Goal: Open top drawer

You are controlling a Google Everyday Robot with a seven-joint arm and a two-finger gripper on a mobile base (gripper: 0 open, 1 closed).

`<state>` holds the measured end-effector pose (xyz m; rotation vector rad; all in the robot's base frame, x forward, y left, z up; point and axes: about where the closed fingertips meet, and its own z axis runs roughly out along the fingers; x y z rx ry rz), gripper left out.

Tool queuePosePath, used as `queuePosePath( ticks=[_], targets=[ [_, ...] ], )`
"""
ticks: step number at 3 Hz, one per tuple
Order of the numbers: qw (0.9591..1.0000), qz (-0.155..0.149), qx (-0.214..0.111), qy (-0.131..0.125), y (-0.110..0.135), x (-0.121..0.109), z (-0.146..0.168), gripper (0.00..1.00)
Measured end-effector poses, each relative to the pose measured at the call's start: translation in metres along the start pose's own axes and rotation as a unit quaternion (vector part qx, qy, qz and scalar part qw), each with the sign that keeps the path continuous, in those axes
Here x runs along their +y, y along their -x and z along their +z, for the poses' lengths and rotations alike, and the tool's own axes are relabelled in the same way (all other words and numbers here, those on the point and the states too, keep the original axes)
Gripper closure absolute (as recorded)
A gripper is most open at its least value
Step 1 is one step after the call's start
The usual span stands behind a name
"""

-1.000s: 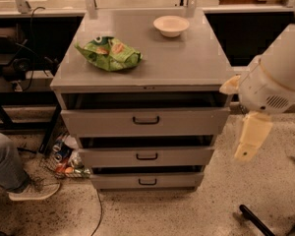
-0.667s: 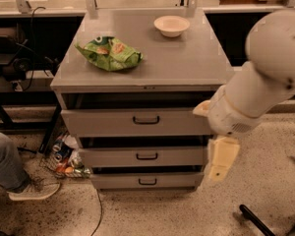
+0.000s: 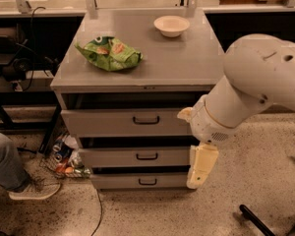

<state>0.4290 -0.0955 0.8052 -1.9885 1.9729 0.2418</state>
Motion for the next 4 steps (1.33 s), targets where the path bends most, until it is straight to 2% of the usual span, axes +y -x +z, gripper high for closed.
queuePosePath(
  ticks=[1, 2, 3, 4],
  targets=[
    [0.9990, 0.018, 0.017, -0.037, -0.014, -0.003, 0.011, 0.00],
    [0.9942, 0.034, 0.044, -0.092, -0.050, -0.023, 0.034, 0.00],
    [0.9875, 0.043, 0.047, -0.144, -0.075, -0.054, 0.047, 0.00],
    [0.9855, 0.039, 0.040, -0.160, -0.072, -0.063, 0.047, 0.00]
  ],
)
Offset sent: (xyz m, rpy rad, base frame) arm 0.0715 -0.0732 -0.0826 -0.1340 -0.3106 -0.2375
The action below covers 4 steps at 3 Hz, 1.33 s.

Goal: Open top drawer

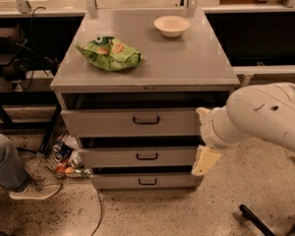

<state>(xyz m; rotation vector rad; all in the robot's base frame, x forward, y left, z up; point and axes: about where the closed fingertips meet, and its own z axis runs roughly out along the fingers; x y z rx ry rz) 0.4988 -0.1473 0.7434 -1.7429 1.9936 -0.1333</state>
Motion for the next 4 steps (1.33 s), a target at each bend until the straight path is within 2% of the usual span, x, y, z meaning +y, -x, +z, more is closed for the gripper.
queuePosePath(
  ticks=[1, 2, 3, 4],
  targets=[
    [1.0000, 0.000, 0.001, 0.002, 0.000, 0.001, 0.000, 0.00],
    [0.9997, -0.024, 0.006, -0.008, 0.003, -0.001, 0.013, 0.00],
    [0.9976, -0.059, 0.013, -0.034, 0.009, -0.017, 0.041, 0.00],
    [0.9940, -0.094, 0.005, -0.056, 0.018, -0.050, 0.072, 0.00]
  ],
)
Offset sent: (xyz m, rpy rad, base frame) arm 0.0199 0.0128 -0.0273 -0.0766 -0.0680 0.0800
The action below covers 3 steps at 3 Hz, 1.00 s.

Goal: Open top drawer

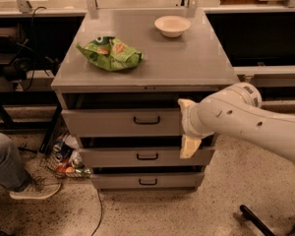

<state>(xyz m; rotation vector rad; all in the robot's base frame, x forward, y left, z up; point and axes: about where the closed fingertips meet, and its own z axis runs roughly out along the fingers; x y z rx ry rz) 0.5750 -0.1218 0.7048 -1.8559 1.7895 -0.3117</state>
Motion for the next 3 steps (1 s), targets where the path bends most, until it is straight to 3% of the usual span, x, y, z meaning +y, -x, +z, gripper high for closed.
queuePosePath(
  ticks=[1, 3],
  targets=[
    [0.9997, -0.010, -0.017, -0.012, 0.003, -0.020, 0.013, 0.00],
    [0.9993, -0.019, -0.033, 0.002, 0.010, -0.039, 0.044, 0.00]
  ],
)
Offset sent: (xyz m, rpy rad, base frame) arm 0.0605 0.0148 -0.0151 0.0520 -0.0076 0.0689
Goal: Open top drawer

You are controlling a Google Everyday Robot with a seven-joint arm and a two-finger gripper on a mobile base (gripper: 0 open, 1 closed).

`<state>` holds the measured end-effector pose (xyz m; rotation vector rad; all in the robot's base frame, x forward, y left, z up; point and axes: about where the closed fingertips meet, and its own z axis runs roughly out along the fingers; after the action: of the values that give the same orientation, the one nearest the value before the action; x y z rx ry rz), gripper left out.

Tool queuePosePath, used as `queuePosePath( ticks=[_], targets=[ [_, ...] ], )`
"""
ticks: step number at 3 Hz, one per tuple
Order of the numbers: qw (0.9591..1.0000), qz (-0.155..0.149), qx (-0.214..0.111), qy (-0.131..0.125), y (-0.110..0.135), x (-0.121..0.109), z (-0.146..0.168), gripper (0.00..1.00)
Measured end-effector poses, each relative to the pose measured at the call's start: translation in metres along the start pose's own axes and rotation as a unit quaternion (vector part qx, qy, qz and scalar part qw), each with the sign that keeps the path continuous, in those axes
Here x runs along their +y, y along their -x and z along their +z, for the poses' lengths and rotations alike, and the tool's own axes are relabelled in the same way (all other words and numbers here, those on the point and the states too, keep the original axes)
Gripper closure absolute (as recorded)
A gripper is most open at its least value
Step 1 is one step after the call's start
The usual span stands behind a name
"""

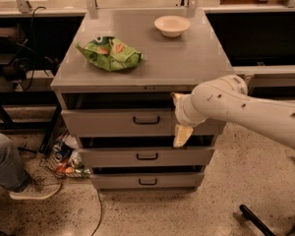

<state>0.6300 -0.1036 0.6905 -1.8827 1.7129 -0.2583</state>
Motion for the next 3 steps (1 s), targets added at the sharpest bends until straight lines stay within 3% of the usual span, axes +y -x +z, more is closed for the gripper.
queuePosePath(
  ticks=[1, 2, 3],
  targets=[
    [0.9999, -0.002, -0.003, 0.011, 0.002, -0.006, 0.016, 0.00],
    [0.9996, 0.002, -0.003, 0.027, 0.001, -0.004, 0.031, 0.15],
    [0.9987, 0.019, -0.006, 0.046, -0.009, 0.007, 0.043, 0.39]
  ],
)
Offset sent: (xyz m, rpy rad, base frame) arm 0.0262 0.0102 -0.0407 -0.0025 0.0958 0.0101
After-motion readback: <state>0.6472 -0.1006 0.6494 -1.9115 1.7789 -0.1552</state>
